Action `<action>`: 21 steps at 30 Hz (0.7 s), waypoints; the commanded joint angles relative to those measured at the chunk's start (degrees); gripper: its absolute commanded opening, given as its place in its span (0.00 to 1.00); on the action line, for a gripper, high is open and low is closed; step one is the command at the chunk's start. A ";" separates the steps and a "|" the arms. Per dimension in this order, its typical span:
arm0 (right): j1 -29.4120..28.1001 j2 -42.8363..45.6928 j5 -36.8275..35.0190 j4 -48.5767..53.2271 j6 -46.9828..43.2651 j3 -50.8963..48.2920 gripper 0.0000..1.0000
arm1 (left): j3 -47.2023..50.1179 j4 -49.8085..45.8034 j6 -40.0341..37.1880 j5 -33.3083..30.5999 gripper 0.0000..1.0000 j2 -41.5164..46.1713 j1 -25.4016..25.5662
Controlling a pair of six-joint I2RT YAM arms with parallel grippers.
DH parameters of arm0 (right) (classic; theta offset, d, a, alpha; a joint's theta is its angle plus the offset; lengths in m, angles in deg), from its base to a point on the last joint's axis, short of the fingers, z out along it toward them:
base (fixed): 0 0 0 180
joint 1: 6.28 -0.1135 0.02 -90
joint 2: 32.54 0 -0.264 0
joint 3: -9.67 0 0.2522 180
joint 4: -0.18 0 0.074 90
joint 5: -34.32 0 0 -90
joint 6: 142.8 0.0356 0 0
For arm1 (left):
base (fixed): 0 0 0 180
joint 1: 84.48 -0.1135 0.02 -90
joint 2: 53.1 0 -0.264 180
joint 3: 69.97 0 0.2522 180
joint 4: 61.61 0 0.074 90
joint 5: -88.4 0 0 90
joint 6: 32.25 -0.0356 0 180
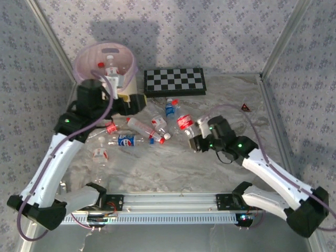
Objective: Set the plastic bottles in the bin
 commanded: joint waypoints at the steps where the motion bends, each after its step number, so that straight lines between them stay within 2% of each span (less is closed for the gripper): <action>1: 3.73 3.19 6.10 -12.07 6.61 -3.04 0.43 | 6.21 14.57 7.39 -6.13 1.00 -0.35 6.23; 6: 3.52 3.52 7.53 -17.68 8.40 -3.84 0.42 | 11.05 26.66 12.02 -5.91 1.00 -5.60 14.27; 11: 3.12 3.10 9.25 -21.48 9.82 -5.14 0.41 | 10.53 35.55 14.69 -3.55 1.00 -12.75 17.68; 14: 2.67 3.28 9.63 -22.16 10.13 -5.03 0.41 | 6.32 32.41 13.81 -4.08 1.00 -17.51 19.44; 19: 2.43 3.72 8.93 -23.89 10.66 -5.79 0.41 | 3.98 33.82 14.36 -3.68 0.99 -21.91 21.31; 21: 2.49 3.46 8.71 -23.90 10.48 -5.72 0.41 | 3.65 34.76 15.04 -3.26 0.94 -22.86 21.57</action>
